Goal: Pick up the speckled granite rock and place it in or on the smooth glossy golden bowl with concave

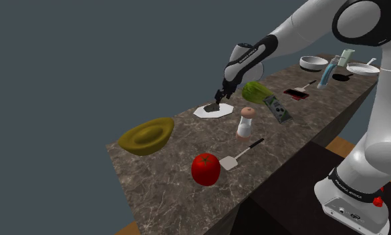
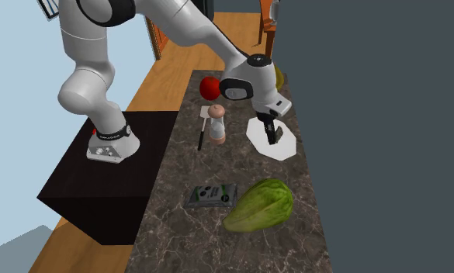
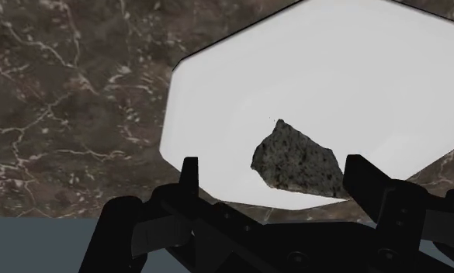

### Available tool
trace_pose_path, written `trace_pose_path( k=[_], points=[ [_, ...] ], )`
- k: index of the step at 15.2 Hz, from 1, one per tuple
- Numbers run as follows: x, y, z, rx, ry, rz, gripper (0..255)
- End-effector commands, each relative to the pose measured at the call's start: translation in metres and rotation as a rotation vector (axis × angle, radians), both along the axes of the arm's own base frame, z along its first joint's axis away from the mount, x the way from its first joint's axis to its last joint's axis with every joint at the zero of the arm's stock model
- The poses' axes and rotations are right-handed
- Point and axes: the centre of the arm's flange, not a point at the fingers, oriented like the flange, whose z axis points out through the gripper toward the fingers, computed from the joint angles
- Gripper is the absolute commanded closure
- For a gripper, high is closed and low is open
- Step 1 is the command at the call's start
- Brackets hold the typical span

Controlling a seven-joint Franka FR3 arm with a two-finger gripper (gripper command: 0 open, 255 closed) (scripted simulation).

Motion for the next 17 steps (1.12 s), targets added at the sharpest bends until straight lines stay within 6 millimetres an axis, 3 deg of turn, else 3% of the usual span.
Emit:
trace_pose_path(
  k=[1,3,11,12,17],
  points=[
    [0.004,0.001,-0.011,0.0,-0.001,0.0,0],
    [0.007,0.001,-0.025,0.0,-0.001,0.0,0],
    [0.007,0.001,-0.025,0.0,-0.001,0.0,0],
    [0.007,0.001,-0.025,0.0,-0.001,0.0,255],
    [0.007,0.001,-0.025,0.0,-0.001,0.0,255]
  ],
)
